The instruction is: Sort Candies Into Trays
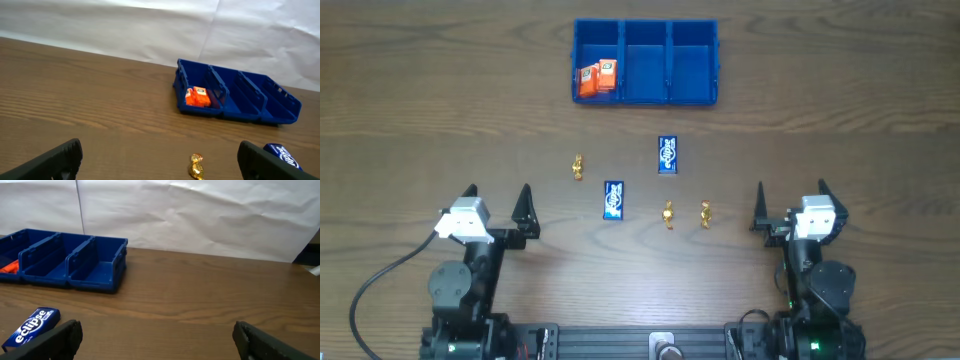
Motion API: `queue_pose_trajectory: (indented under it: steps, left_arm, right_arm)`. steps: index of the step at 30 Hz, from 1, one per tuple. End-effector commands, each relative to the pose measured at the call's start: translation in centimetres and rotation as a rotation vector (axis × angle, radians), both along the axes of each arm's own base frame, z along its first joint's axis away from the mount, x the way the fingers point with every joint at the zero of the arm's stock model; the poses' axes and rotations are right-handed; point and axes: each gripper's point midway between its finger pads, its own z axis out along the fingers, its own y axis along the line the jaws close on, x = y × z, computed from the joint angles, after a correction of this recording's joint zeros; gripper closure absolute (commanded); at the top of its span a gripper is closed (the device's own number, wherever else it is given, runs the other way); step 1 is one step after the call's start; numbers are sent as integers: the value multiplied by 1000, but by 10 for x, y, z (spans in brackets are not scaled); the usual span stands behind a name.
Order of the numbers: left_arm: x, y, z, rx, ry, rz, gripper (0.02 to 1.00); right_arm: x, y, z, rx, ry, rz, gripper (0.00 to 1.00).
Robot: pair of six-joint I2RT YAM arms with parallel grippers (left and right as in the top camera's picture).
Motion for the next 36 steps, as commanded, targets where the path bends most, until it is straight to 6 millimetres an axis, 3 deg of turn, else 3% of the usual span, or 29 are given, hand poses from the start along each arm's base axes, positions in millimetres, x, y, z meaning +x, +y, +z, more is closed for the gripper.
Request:
queue_pose_trajectory:
  steps: [1,6,12,15,20,24,27,31,36]
  left_arm:
    - [-1,-1,-16,21,45,-12,20]
    - [-1,-1,-16,21,45,-12,20]
    - [-1,-1,-16,21,44,-12,20]
    - [-1,-1,-16,21,45,-12,20]
    - [-1,-1,-16,21,45,-12,23]
    - [-1,-1,-16,21,45,-12,20]
    - [-1,-1,-16,21,45,-12,20]
    - [-1,-1,-16,21,45,-12,20]
    - [-1,-1,-16,21,45,-12,20]
  right_arm:
    - [0,-1,-2,2,3,-6,3]
    - [0,-2,2,2,-12,-9,3]
    - [5,-2,39,141,-75,-13,3]
    - [13,6,52,164,68,19,3]
    - [38,36,74,233,348,154,3]
    - [64,69,79,304,544,232,3]
    - [77,112,73,286,678,321,3]
    - [82,184,48,217,886,430,3]
    - [72,246,4,184,1111,407,3]
